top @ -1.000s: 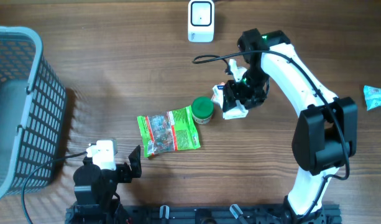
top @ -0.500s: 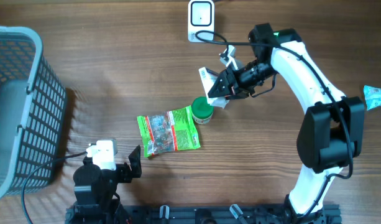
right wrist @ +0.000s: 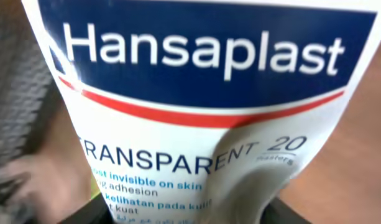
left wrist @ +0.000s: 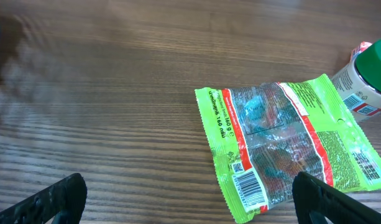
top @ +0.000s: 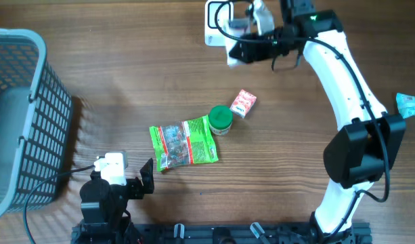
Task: Scan the item barcode
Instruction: 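Carry the Hansaplast box to the scanner cube and hold it there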
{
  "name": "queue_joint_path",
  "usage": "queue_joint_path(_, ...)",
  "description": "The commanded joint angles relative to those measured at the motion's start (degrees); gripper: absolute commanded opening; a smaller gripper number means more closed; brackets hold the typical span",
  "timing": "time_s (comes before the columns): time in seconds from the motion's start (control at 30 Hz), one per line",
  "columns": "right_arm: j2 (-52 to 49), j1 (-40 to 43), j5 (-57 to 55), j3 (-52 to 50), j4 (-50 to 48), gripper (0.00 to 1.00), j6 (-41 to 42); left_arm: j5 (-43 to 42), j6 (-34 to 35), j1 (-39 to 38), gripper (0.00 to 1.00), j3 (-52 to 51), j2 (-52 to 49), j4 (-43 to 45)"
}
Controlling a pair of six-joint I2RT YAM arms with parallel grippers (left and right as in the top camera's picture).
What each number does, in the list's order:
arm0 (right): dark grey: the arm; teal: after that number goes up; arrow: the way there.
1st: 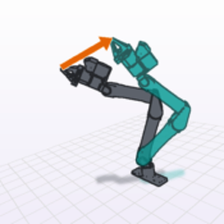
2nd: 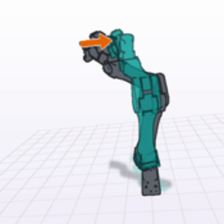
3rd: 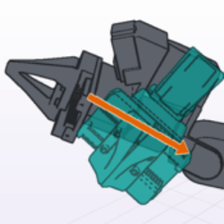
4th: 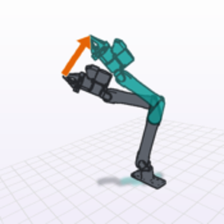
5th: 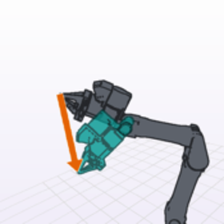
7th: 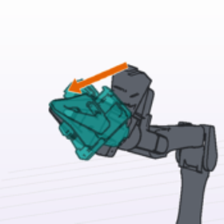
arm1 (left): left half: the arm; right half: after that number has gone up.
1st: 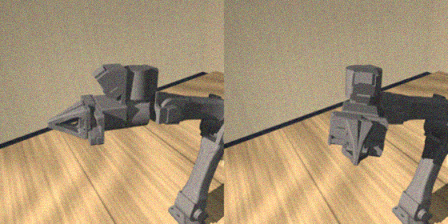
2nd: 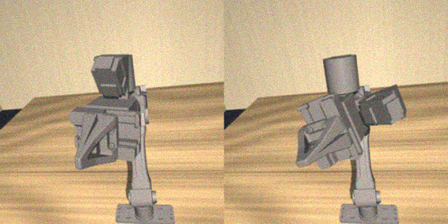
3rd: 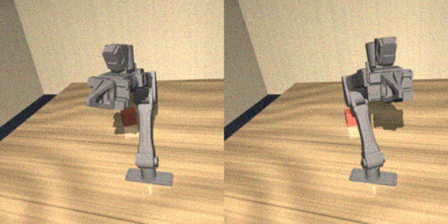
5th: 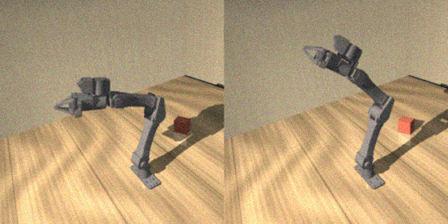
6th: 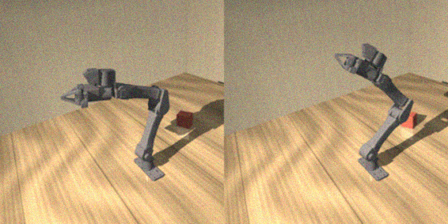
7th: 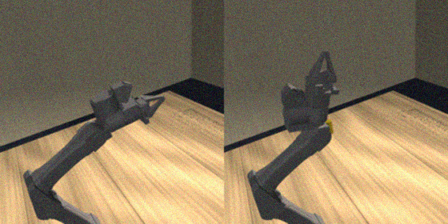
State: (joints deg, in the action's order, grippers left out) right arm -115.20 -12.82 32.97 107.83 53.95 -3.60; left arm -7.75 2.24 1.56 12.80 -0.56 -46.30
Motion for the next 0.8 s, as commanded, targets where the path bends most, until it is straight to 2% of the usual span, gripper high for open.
queue_joint_path(0.0, -0.13, -2.10, -21.44, 1.01, -9.20, 0.46, 2.27, 0.35, -0.11, 0.22, 1.00, -0.17, 0.24, 0.15)
queue_joint_path(0.07, -0.17, -3.63, -30.99, 1.01, -16.50, 0.39, 2.23, 0.35, -0.11, 0.22, 1.00, -0.17, 0.24, 0.15)
queue_joint_path(0.13, -0.39, -4.55, -37.46, 1.01, -21.31, 0.37, 1.81, 0.35, -0.11, 0.22, 1.00, -0.17, 0.24, 0.15)
queue_joint_path(0.27, -2.08, -5.14, -46.88, 1.01, -25.86, 0.37, -6.27, 0.35, -0.11, 0.22, 1.00, -0.17, 0.24, 0.15)
queue_joint_path(0.4, -5.25, -5.31, -52.89, 1.01, -28.65, 0.37, -10.45, 0.35, -0.11, 0.22, 1.00, -0.17, 0.24, 0.15)
queue_joint_path(0.57, -9.25, -6.95, -54.73, 1.01, -31.15, 0.38, -15.85, 0.35, -0.11, 0.22, 1.00, -0.17, 0.24, 0.15)
queue_joint_path(0.77, -15.15, -11.39, -68.63, 1.01, -40.04, 0.38, -27.12, 0.35, -0.11, 0.22, 1.00, -0.17, 0.24, 0.15)
